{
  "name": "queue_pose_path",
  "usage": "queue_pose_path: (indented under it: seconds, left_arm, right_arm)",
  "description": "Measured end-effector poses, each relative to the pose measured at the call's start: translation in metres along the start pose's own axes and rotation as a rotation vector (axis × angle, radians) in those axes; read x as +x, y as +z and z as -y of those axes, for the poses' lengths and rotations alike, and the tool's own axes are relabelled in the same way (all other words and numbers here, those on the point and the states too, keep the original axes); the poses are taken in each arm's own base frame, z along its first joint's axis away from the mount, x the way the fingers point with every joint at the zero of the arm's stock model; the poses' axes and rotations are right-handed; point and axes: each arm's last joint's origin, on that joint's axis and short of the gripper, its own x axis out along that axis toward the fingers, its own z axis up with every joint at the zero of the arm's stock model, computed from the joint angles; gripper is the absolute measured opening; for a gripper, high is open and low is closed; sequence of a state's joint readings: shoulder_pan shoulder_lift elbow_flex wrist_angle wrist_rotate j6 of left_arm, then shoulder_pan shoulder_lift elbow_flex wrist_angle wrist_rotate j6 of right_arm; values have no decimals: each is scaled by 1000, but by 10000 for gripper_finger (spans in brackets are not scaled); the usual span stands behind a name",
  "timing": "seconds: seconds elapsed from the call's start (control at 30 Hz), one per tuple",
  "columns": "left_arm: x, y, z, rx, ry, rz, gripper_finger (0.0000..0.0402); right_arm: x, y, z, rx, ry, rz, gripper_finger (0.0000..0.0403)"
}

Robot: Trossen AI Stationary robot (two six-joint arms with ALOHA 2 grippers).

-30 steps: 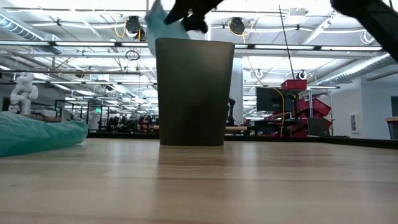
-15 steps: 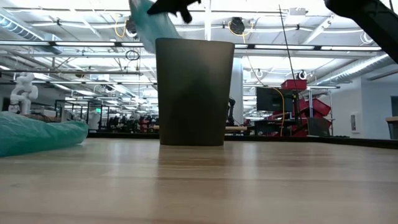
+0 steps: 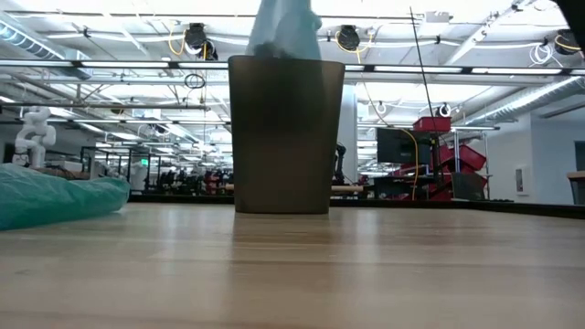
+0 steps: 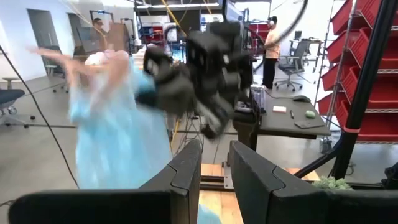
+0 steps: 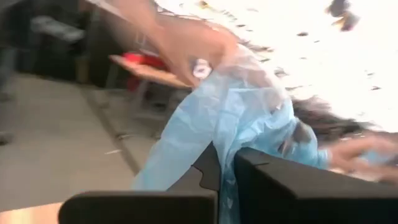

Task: Place trash/remove bag and relplace
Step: Remove the trash bag from the trash bin

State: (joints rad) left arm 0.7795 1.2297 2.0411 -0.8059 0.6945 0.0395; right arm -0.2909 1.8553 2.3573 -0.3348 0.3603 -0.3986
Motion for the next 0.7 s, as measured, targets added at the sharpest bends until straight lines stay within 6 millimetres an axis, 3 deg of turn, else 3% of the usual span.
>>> queue_pose_path:
  seconds: [0.2,0.37,0.53,0.7]
  left_arm:
    - [0,0,-1,4,18,2,83]
    - [0,0,-2,4,57,1,83]
    - [0,0,-3,4,101,-1,83]
    - [0,0,-4,3,141,-3,83]
  right_arm:
    - [-44,39,41,-93,-180,84,0]
    - [-79,60,70,-170,-330,92,0]
    - [-108,73,94,-196,-441,82,0]
    - [-118,74,103,-200,-474,54,0]
